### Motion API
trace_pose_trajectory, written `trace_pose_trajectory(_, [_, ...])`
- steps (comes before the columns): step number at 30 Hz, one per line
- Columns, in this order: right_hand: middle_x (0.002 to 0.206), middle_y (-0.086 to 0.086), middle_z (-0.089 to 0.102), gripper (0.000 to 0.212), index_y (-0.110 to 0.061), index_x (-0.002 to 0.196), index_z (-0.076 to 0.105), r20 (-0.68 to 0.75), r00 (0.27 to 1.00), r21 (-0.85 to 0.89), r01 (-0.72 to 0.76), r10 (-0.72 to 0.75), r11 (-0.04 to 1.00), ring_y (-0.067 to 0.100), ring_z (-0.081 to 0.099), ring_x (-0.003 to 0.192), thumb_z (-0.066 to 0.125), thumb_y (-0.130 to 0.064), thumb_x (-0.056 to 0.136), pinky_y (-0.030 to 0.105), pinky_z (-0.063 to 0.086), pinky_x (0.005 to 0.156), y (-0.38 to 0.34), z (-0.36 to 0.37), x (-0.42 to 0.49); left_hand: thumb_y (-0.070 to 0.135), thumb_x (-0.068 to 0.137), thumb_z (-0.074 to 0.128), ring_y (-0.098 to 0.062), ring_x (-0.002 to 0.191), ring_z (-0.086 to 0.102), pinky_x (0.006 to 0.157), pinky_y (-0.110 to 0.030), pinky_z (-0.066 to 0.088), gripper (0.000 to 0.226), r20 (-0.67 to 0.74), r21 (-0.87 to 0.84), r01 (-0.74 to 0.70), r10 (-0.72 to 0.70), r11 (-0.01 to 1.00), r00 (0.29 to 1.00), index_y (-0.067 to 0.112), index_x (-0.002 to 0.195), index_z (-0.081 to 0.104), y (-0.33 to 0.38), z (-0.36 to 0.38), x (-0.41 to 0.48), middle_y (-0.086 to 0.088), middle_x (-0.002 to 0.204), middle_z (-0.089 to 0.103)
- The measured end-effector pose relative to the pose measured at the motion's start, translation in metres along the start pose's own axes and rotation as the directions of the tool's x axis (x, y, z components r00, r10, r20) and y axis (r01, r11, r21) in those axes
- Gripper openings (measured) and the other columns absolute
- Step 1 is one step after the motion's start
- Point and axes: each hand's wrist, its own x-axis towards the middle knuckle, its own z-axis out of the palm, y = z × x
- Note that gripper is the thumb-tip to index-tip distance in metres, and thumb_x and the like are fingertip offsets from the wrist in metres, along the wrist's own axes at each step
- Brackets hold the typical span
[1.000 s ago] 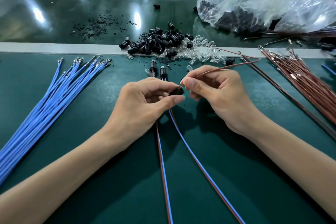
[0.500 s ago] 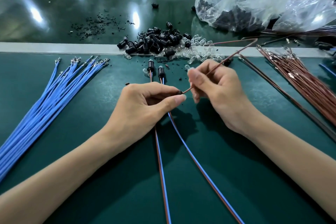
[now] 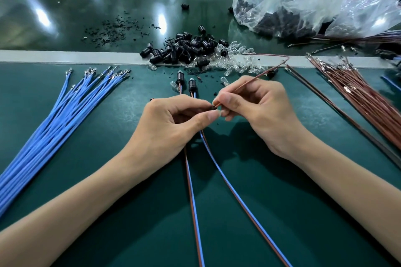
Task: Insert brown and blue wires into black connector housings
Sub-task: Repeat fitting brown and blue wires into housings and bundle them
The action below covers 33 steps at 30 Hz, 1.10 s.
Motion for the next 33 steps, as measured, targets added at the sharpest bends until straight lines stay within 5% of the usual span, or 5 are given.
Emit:
trace_pose_trajectory(5, [0.078,0.008,0.070,0.015,-0.005,0.086,0.053,-0.096,0.993,0.370,-0.030,0.071,0.929,0.016,0.066,0.066,0.052,-0.019,0.092,0.019,0.053,0.063,-0.0056,-0.0072,0.0039,0.036,0.068,0.070,0.002,0.064,0.061,0.064,-0.011,0.048,0.014,-0.046,-0.032,0.018,-0.020,0.999,0.999,0.026,0.077,0.072,0.0006,0.0009,0.0001,0.008,0.071,0.072])
trace_pose_trajectory(10, [0.066,-0.003,0.067,0.014,-0.006,0.076,0.060,-0.077,0.997,0.016,-0.031,0.033,0.999,0.009,0.060,0.057,0.067,-0.017,0.082,0.019,0.048,0.054,0.0000,-0.0023,0.0014,0.037,0.069,0.070,0.004,0.064,0.060,0.063,-0.008,0.045,0.013,-0.009,-0.009,0.013,-0.013,1.000,1.000,0.026,0.076,0.072,0.0012,0.0009,-0.0008,0.011,0.070,0.071])
trace_pose_trajectory(16, [0.070,0.001,0.065,0.014,-0.012,0.079,0.057,-0.112,0.989,0.249,-0.063,0.093,0.966,0.013,0.055,0.056,0.056,-0.021,0.089,0.021,0.046,0.054,-0.0036,-0.0078,0.0043,0.037,0.070,0.070,0.003,0.064,0.060,0.062,-0.007,0.045,0.013,0.000,-0.005,0.024,-0.024,1.000,1.000,0.025,0.076,0.073,0.0019,0.0006,-0.0015,0.009,0.070,0.071])
trace_pose_trajectory(22, [0.066,-0.004,0.067,0.017,-0.014,0.071,0.067,0.009,0.999,-0.048,-0.037,0.037,0.998,0.008,0.055,0.053,0.064,-0.028,0.079,0.018,0.046,0.054,-0.0019,-0.0025,0.0004,0.036,0.068,0.071,0.004,0.062,0.060,0.062,-0.008,0.046,0.014,0.007,0.004,0.017,-0.017,1.000,1.000,0.024,0.075,0.072,0.0021,0.0020,-0.0022,0.009,0.070,0.072])
trace_pose_trajectory(33, [0.068,0.000,0.062,0.012,-0.007,0.078,0.055,-0.175,0.981,0.300,-0.030,0.086,0.954,0.009,0.059,0.058,0.062,-0.017,0.077,0.018,0.049,0.059,-0.0032,-0.0061,0.0043,0.038,0.069,0.070,-0.004,0.070,0.066,0.069,-0.016,0.051,0.020,0.112,0.001,0.048,-0.048,0.999,0.993,0.022,0.079,0.074,0.0060,-0.0018,-0.0037,0.004,0.076,0.074])
